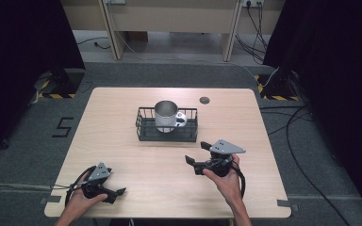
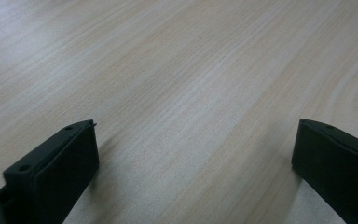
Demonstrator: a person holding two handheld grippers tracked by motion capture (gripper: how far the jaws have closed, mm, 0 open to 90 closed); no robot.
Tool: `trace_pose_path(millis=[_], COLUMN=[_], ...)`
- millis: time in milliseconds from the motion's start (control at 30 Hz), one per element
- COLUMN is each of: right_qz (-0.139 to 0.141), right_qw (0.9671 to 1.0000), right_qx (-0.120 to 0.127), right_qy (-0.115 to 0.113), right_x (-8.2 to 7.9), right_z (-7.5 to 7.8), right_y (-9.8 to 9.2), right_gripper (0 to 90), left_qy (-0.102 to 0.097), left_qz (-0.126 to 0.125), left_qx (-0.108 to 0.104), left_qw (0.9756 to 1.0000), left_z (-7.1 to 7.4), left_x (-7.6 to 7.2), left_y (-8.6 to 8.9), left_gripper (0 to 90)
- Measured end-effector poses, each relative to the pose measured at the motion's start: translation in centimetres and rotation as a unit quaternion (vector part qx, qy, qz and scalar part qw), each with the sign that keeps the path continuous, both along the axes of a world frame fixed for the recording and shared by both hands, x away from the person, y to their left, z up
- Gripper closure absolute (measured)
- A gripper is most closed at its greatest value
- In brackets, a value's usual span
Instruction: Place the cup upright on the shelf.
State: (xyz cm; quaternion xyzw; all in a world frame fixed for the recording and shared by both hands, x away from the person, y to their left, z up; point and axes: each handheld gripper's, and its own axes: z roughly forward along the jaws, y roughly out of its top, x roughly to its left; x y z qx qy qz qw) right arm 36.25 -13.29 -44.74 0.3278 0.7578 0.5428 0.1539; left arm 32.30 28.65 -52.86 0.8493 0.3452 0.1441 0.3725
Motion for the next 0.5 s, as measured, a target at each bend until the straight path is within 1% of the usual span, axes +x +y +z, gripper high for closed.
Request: trace_pose_path(millis=[167, 233, 500], right_qz=[-0.003, -0.006, -0.009], right_qw=[1.0000, 1.0000, 0.9999], right_qx=[0.002, -0.004, -0.009], right_qy=[0.002, 0.003, 0.006], right_x=[-0.6, -0.9, -1.8], right_z=[-0.6, -1.0, -1.8], right_y=[-0.2, -0.4, -0.7], right_gripper=[17.8, 17.7, 17.6], left_qy=[0.000, 0.000, 0.000], left_qz=[0.000, 0.000, 0.000], left_qx=[0.000, 0.000, 0.000], left_qw=[1.0000, 1.0000, 1.0000], left_z=[0.0, 0.0, 0.0], left_x=[0.0, 0.0, 0.0], left_y=[0.0, 0.0, 0.0], left_gripper=[0.0, 0.0, 0.0])
